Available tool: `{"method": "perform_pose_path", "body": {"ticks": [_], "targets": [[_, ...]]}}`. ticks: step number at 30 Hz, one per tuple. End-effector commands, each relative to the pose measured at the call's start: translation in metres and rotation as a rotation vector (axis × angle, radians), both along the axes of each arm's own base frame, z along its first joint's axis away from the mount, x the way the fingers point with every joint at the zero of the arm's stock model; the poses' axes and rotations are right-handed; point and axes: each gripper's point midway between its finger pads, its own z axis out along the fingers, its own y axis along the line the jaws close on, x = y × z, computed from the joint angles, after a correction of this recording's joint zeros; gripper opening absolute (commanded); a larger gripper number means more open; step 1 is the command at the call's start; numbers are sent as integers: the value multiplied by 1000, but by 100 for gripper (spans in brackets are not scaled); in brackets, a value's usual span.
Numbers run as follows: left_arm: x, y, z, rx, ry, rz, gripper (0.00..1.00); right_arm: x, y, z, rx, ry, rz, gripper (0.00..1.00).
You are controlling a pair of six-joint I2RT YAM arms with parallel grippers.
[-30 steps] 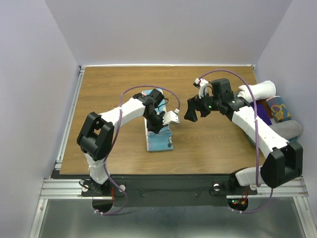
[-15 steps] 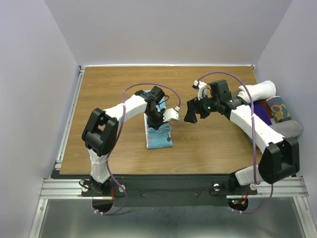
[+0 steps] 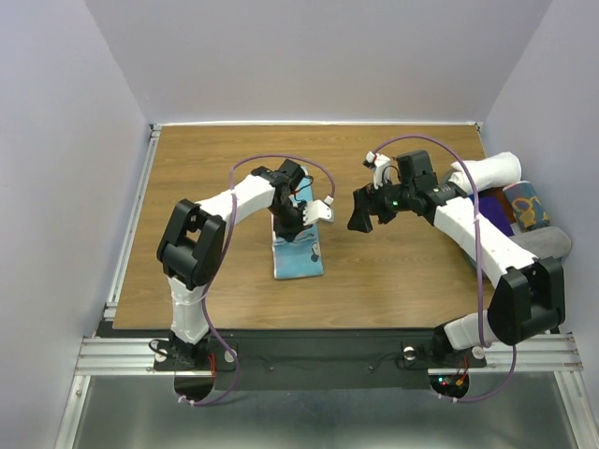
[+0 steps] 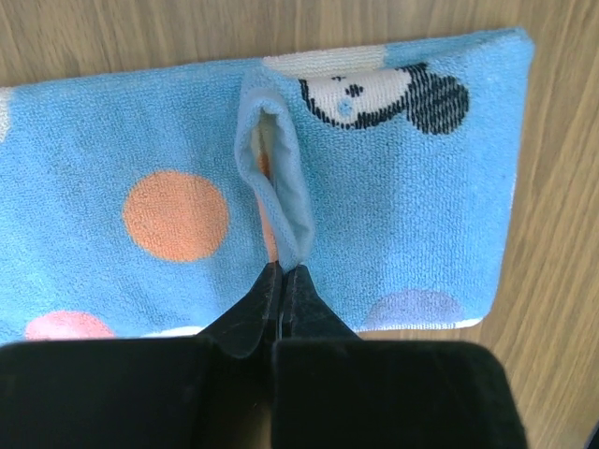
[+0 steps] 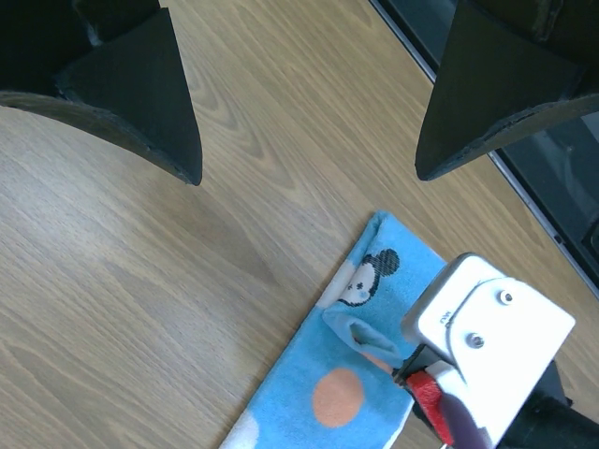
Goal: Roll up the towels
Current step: Fold the towel, then roll the towel
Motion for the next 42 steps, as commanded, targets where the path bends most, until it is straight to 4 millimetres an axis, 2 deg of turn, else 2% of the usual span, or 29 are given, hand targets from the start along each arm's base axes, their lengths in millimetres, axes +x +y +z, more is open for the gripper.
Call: {"method": "perform_pose_path", "body": {"ticks": [1,5,6,7,9,10,14,19,21,23,25,26,27,28,29,30,31,32,35,36,38,39,40,41,42], "targets": [[9,0,9,-2,-27,-15,0,2,1,1,11,-15,14,100],[11,0,5,6,-22,-11,2,3,1,-3,13,1,15,100],[13,1,4,12,-30,-11,6,2,2,-4,18,7,19,100],[14,1,3,15,-35,-4,16,2,2,-3,20,6,21,100],[18,2,8,10,-52,10,22,1,4,-3,27,13,23,100],[23,3,13,6,-69,22,26,0,4,-4,29,17,24,100],[38,-6,44,-54,-121,44,30,-4,5,-9,38,39,36,100],[44,-6,59,-67,-146,54,42,-1,7,-16,34,65,34,98],[46,-1,70,-93,-156,84,45,-2,10,-18,48,82,49,92],[44,2,90,-142,-175,98,46,-3,14,-19,63,103,60,74],[41,7,97,-192,-205,121,46,-6,21,-20,104,141,94,62],[36,10,119,-233,-269,125,46,-8,25,-19,126,159,108,52],[28,14,109,-239,-282,125,46,-13,33,-18,170,192,148,49],[23,17,113,-253,-308,126,46,-14,37,-16,190,206,165,48],[8,27,112,-262,-328,133,47,-15,41,-15,208,219,177,45],[6,28,115,-283,-361,137,48,-16,50,-11,227,224,209,44],[-1,32,125,-304,-398,137,50,-15,56,-17,229,242,218,44],[-12,38,111,-291,-374,142,51,-19,67,-18,232,252,249,44],[-30,43,107,-320,-387,127,56,-16,91,-16,276,305,282,44],[-37,45,95,-315,-378,121,57,-19,103,-12,310,316,322,44],[-47,51,81,-298,-390,119,58,-14,119,-18,331,362,334,44],[-52,46,77,-292,-404,97,59,-19,129,-24,328,384,354,44],[-49,47,74,-268,-445,99,59,-22,135,-29,330,402,367,44],[-56,48,64,-246,-448,87,60,-30,145,-44,317,440,386,44],[-61,39,63,-252,-470,53,61,-35,149,-53,307,459,396,44]]}}
